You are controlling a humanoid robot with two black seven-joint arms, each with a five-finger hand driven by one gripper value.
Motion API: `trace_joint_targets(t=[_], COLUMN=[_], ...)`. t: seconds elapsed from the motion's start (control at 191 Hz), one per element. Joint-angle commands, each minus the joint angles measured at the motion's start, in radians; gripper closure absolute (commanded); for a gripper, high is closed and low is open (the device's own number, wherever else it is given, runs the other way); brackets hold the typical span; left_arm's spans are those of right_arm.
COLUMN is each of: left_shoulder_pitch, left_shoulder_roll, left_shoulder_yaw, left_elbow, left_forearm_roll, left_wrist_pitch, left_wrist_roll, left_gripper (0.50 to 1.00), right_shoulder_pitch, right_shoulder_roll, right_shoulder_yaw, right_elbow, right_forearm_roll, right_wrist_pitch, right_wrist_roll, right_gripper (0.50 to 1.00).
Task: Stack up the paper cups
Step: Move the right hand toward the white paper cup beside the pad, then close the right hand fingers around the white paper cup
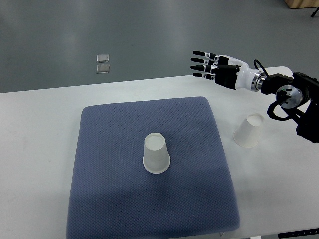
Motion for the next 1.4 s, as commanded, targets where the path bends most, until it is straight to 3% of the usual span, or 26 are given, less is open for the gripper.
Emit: trace_joint_targets(t=[0.0, 0.267, 0.356, 0.555, 0.769, 0.931, 1.203, 1.397], left_shoulder_pitch=[0.0, 0.0, 0.0, 0.0, 0.0, 0.0, 0.0, 0.0], left_shoulder_roll=[0.0, 0.0, 0.0, 0.0, 0.0, 0.0, 0.0, 0.0], left_shoulder_yaw=[-0.001, 0.001, -0.001, -0.001, -0.001, -0.001, -0.001, -0.001], left_elbow=[-0.004, -0.001, -0.002, -0.002, -0.002, -0.002, -0.002, -0.002], left_forearm_roll=[0.0, 0.0, 0.0, 0.0, 0.0, 0.0, 0.0, 0.0], left_wrist_pitch=[0.0, 0.0, 0.0, 0.0, 0.0, 0.0, 0.0, 0.0], left_wrist_roll=[0.0, 0.0, 0.0, 0.0, 0.0, 0.0, 0.0, 0.0], left_gripper=[0.5, 0.5, 0.5, 0.5, 0.5, 0.5, 0.5, 0.5], right_shoulder_pitch=[0.005, 0.003, 0.0, -0.033, -0.046, -0.067, -0.136, -0.144], right_shoulder_roll=[-0.015, -0.102, -0.173, -0.308, -0.452, -0.486, -0.461, -0.46], right_shoulder_yaw=[-0.003, 0.008, 0.002, 0.002, -0.001, 0.001, -0.026, -0.116], right_elbow=[0.001, 0.015, 0.089, 0.317, 0.487, 0.515, 0.521, 0.521], right_forearm_roll=[-0.054, -0.318, -0.416, -0.705, -0.926, -1.136, -1.3, -1.317], right_wrist_pitch=[-0.001, 0.01, 0.043, 0.025, 0.031, 0.022, -0.07, -0.185], right_wrist_roll=[0.0, 0.003, 0.006, 0.012, 0.104, 0.176, 0.19, 0.19], right_gripper=[0.566, 0.566, 0.566, 0.566, 0.566, 0.566, 0.566, 0.566])
